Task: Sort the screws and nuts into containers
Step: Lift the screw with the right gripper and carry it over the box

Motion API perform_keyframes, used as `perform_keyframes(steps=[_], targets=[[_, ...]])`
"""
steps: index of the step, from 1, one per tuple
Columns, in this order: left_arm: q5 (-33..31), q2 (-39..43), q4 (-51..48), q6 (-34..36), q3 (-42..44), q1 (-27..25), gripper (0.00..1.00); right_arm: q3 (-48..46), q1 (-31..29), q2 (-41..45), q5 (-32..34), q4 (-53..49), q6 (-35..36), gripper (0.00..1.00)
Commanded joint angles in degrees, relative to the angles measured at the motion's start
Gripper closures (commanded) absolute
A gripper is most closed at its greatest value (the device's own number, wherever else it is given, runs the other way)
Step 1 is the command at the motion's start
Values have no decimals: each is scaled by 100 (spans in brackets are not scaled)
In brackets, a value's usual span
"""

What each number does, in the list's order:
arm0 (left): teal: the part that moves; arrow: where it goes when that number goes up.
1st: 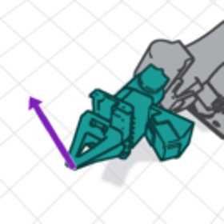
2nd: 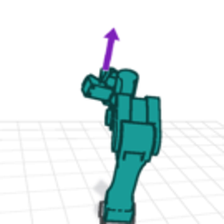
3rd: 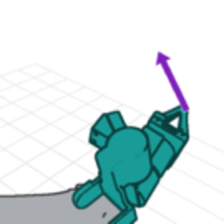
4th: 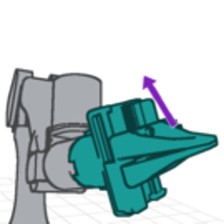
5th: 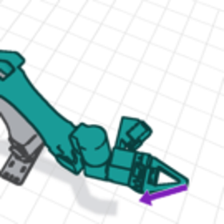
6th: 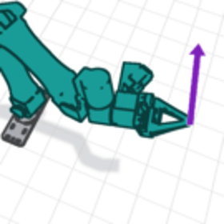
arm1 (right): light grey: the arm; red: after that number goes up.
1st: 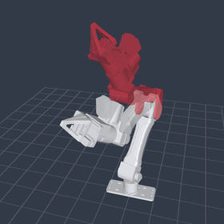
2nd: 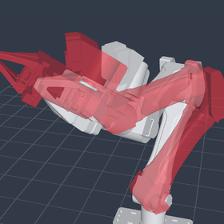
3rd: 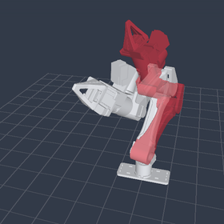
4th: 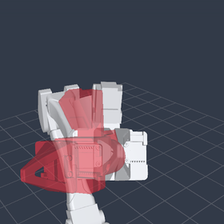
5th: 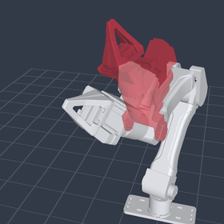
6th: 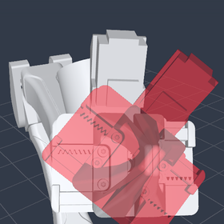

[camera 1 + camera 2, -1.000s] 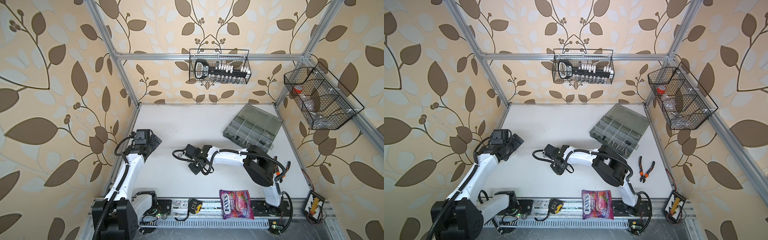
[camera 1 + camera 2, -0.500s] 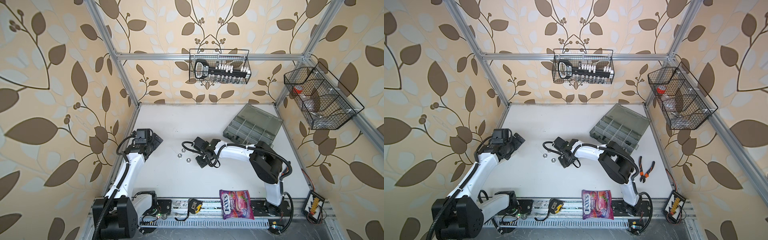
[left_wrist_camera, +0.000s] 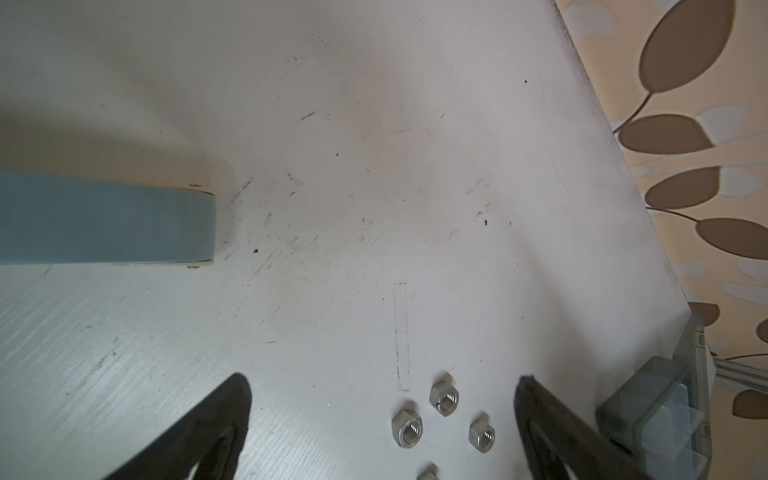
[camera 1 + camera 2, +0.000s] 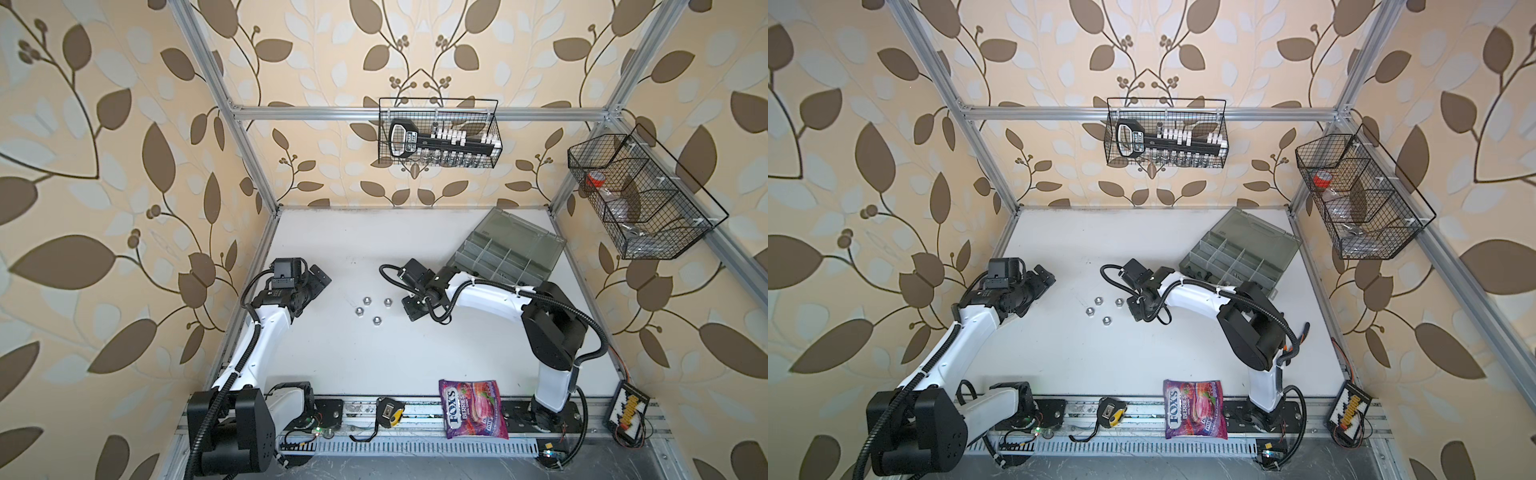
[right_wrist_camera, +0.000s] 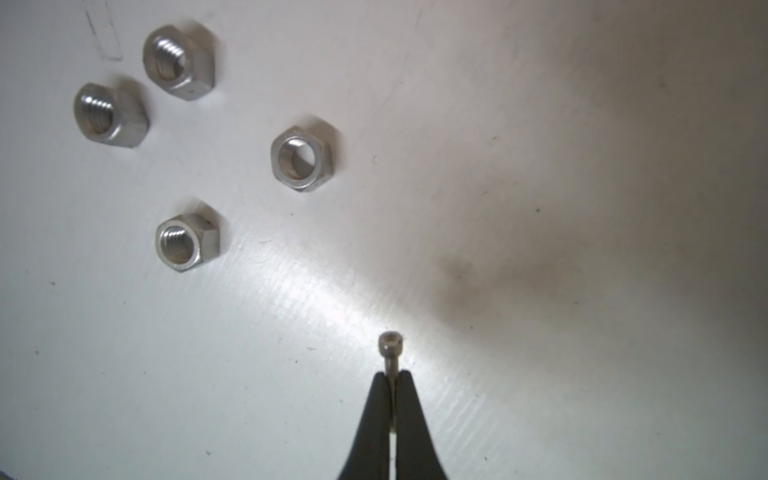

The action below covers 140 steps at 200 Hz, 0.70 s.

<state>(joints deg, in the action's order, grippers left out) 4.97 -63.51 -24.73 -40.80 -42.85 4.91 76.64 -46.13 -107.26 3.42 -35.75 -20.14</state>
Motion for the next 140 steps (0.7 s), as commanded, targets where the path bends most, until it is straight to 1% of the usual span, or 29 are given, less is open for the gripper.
perform_keyframes(steps=[1,22,58,79,110,140], targets=[[205,-30,239,219,64,-96,1,-212,284,338,215,-19,-61,100],[87,-78,274,291,36,-408,1,-369,622,618,322,-20,-18,100],[-136,-338,367,309,-94,-1093,1,-689,1656,1169,495,-11,35,100],[-184,-531,445,290,-183,-1426,1,-863,2366,1496,628,7,101,100],[-140,-698,582,171,-232,-1680,1,-1056,3394,1867,651,97,203,100],[-155,-729,570,151,-274,-1763,1,-1126,4081,1929,642,178,264,100]])
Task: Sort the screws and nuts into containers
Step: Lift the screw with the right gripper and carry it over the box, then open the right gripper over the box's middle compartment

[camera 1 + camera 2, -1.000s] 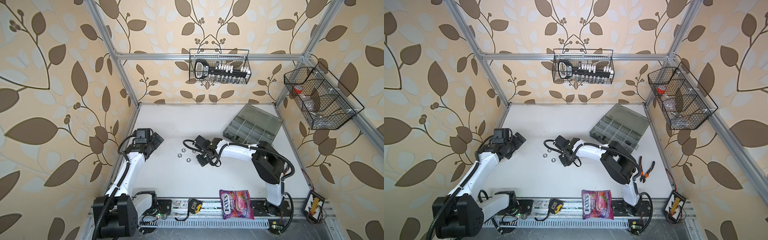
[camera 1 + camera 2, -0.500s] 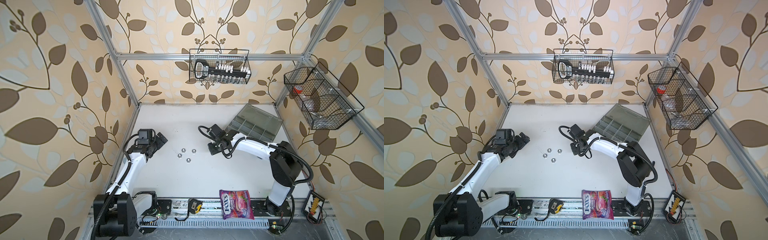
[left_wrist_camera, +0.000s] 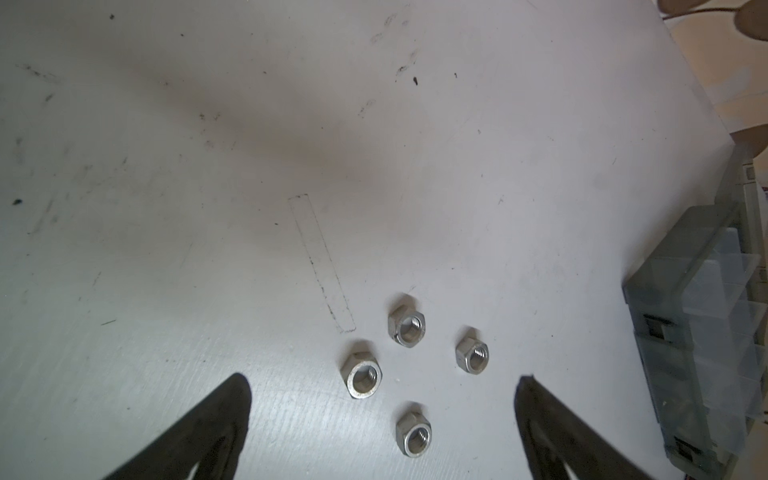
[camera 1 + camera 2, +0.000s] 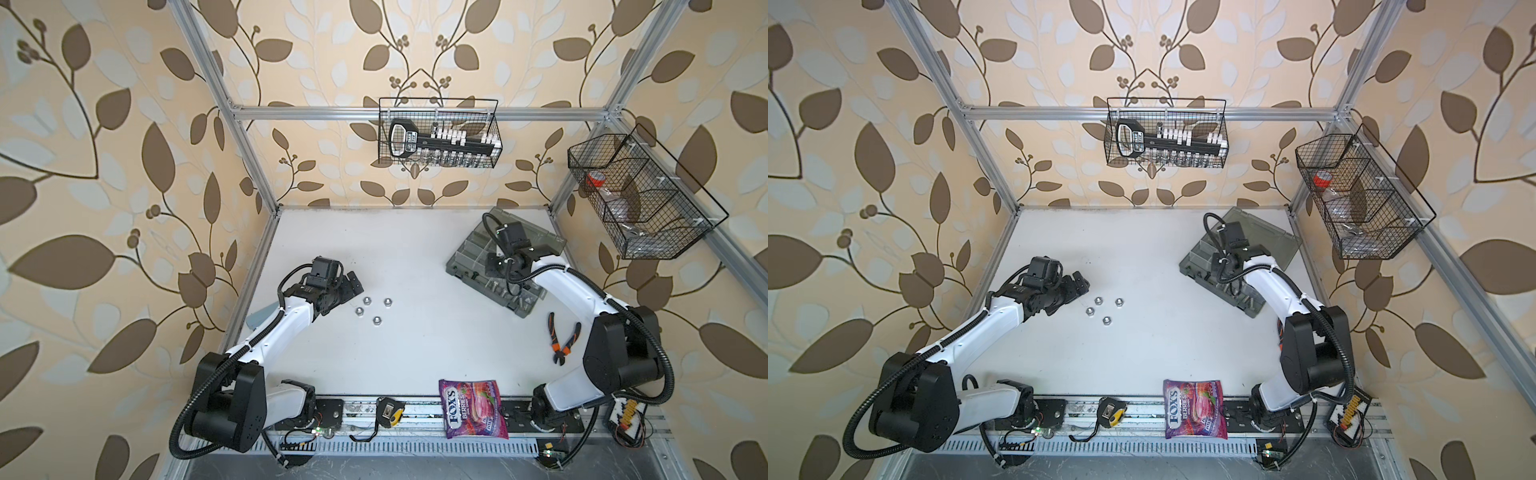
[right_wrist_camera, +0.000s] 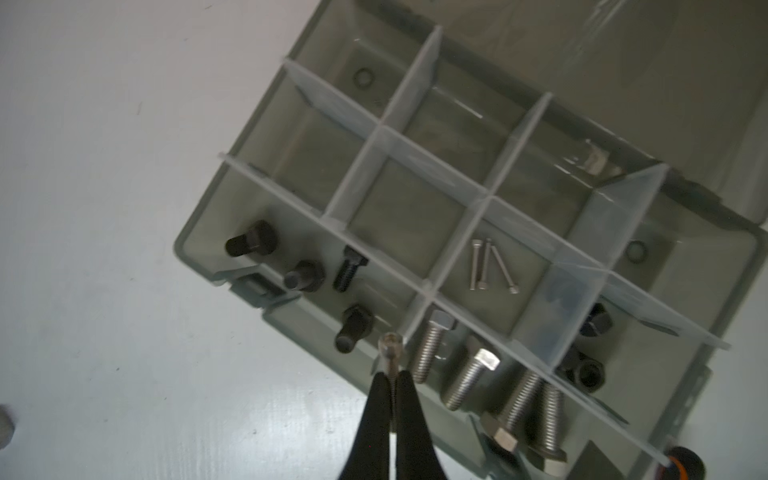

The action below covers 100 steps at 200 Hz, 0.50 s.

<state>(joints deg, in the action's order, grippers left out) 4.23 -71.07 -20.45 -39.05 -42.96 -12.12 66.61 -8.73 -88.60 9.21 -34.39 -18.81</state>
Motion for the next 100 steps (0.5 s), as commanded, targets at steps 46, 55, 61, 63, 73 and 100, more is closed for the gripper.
perform_keyframes(steps=[46,55,61,63,73,100], targets=[[-106,111,72,-5,-266,-89,1,-109,826,-196,-77,259,167,100],[-107,118,56,-6,-264,-89,1,-91,879,-264,-135,316,159,100],[-113,120,48,-6,-266,-89,1,-80,897,-305,-161,351,160,100],[-110,120,45,-6,-266,-89,1,-74,899,-322,-164,360,152,100],[-105,119,46,3,-267,-89,1,-35,917,-407,-175,396,152,100],[-116,139,22,11,-257,-89,1,66,915,-648,-114,442,148,100]])
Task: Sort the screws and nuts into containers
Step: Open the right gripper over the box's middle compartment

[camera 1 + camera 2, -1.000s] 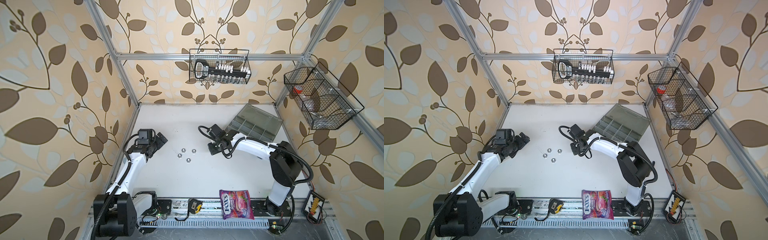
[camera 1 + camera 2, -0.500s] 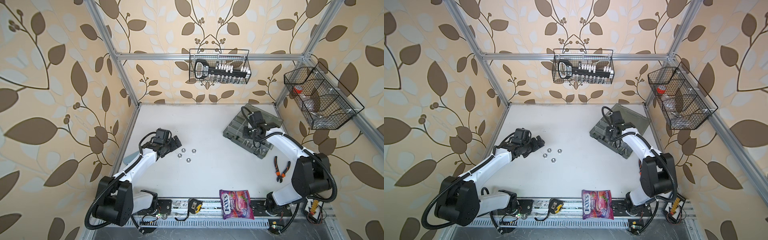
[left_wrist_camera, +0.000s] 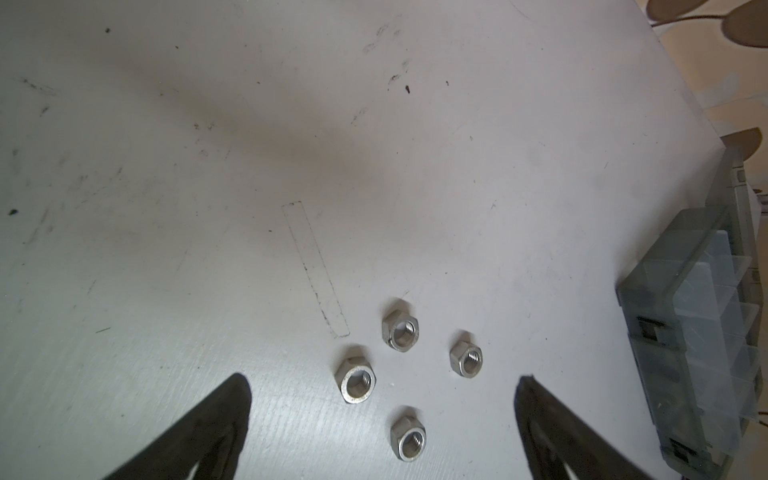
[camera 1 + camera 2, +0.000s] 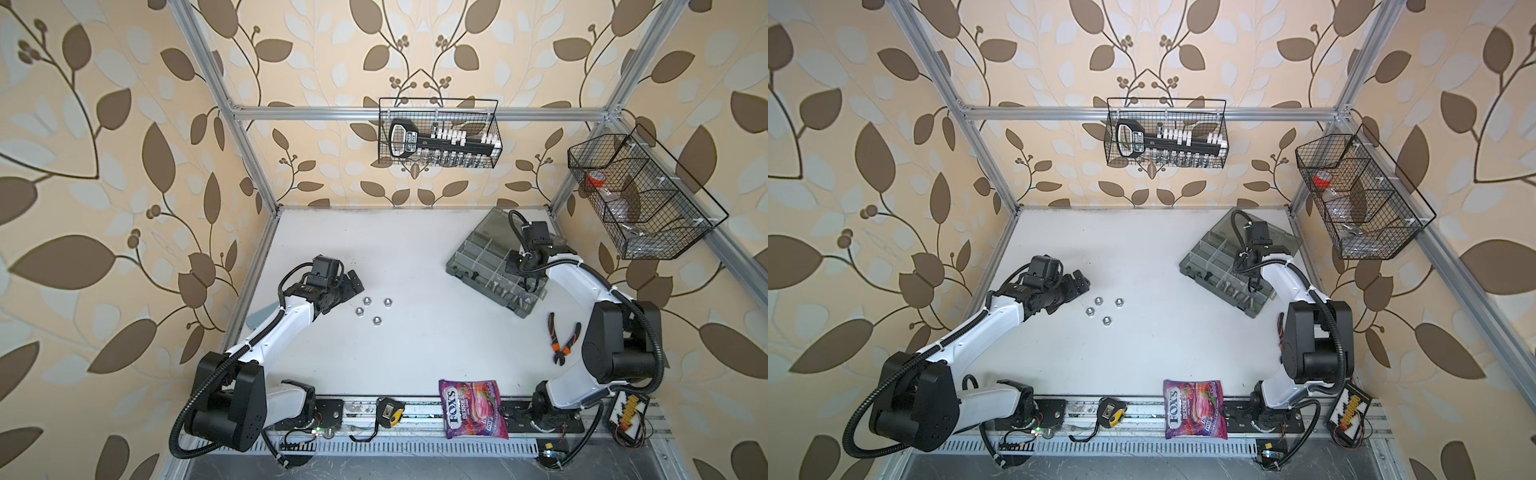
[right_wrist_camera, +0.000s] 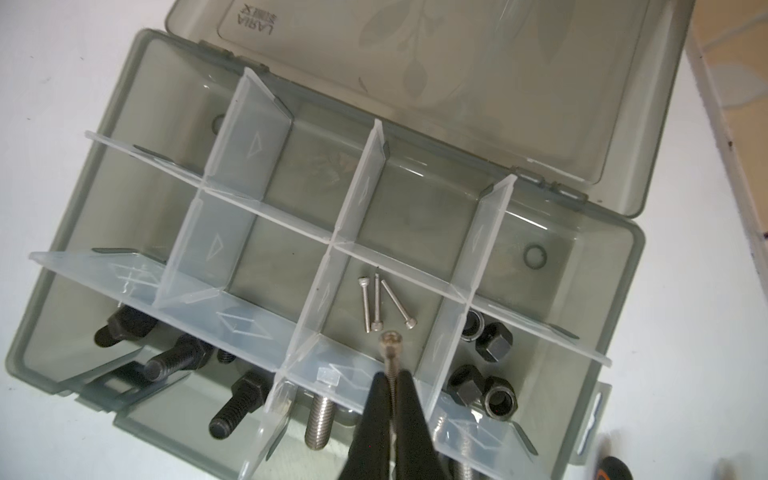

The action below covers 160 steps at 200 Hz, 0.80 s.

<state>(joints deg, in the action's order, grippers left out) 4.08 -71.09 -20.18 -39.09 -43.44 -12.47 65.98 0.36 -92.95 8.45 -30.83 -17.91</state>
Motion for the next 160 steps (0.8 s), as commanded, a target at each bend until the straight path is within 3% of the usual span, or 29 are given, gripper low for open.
perform_keyframes(steps=[1,62,83,105,160], targets=[[-100,140,-4,16,-209,-54,1,132,7,-223,-32,86,55,100],[-111,131,-19,25,-210,-54,1,307,8,-683,41,130,73,100],[-118,139,-21,35,-209,-54,1,319,8,-717,62,130,69,84],[-139,157,-33,37,-202,-54,1,300,10,-674,61,128,62,76],[-157,208,-78,20,-174,-59,1,294,-7,-241,-219,51,42,71]])
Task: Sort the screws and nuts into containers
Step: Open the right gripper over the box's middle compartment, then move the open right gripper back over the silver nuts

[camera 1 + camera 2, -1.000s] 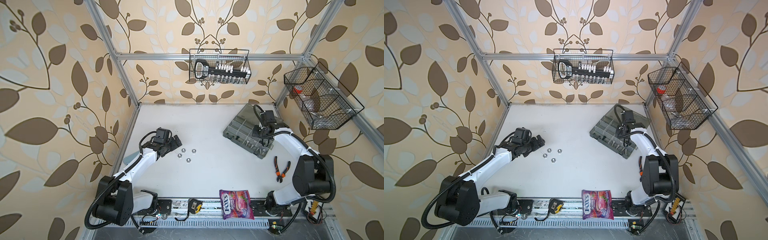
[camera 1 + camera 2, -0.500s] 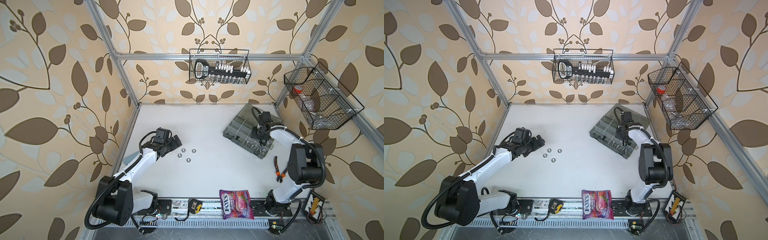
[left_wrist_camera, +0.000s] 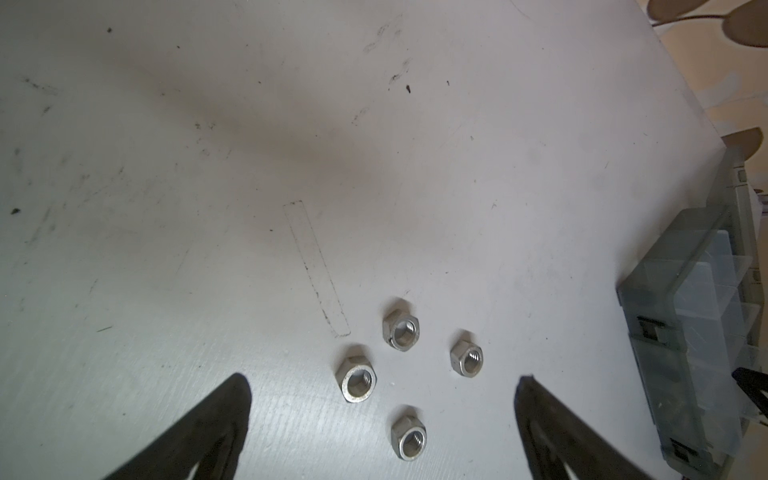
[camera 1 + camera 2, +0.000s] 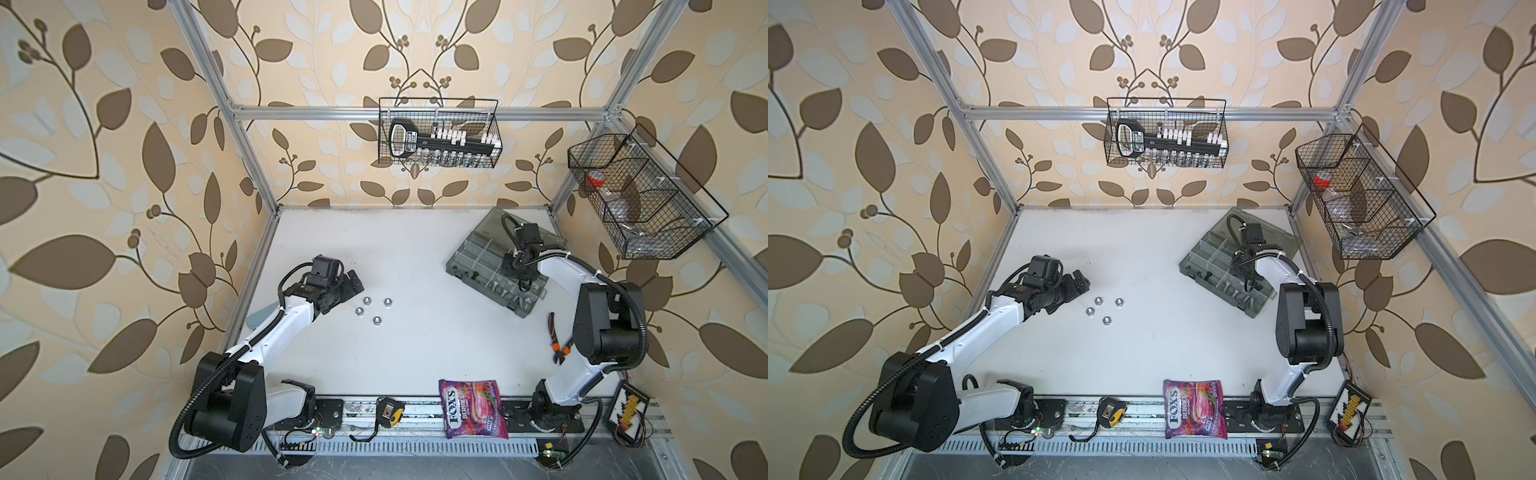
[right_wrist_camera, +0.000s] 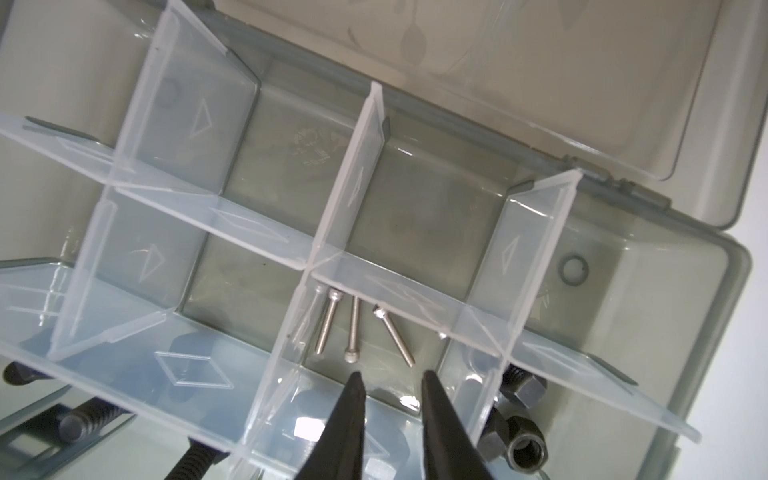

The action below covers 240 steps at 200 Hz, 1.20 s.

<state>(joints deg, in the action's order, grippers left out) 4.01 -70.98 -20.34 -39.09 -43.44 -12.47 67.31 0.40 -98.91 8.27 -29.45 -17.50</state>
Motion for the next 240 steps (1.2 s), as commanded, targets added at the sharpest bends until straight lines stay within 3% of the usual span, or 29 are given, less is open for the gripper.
perform_keyframes(steps=[1,40,86,110,143,156,196,240], targets=[[-153,198,-65,18,-174,-57,1,160,-13,364,-215,-91,1,71],[-190,286,-135,-26,-135,-62,1,55,-441,930,-445,-87,-36,69],[-319,288,-284,-236,-43,-60,1,-77,-1914,1017,-419,-57,-419,61],[-361,269,-330,-384,12,-60,1,12,-2787,704,-358,47,-603,50],[-332,255,-328,-476,68,-60,1,474,-3806,-73,-163,4,-640,25],[-389,282,-377,-531,97,-63,1,765,-4179,-397,-64,-63,-584,21],[-574,483,-416,-653,236,-64,1,1591,-4880,-1277,-21,-208,-431,20],[-534,541,-414,-732,334,-56,1,2280,-5064,-2037,-82,-379,-359,24]])
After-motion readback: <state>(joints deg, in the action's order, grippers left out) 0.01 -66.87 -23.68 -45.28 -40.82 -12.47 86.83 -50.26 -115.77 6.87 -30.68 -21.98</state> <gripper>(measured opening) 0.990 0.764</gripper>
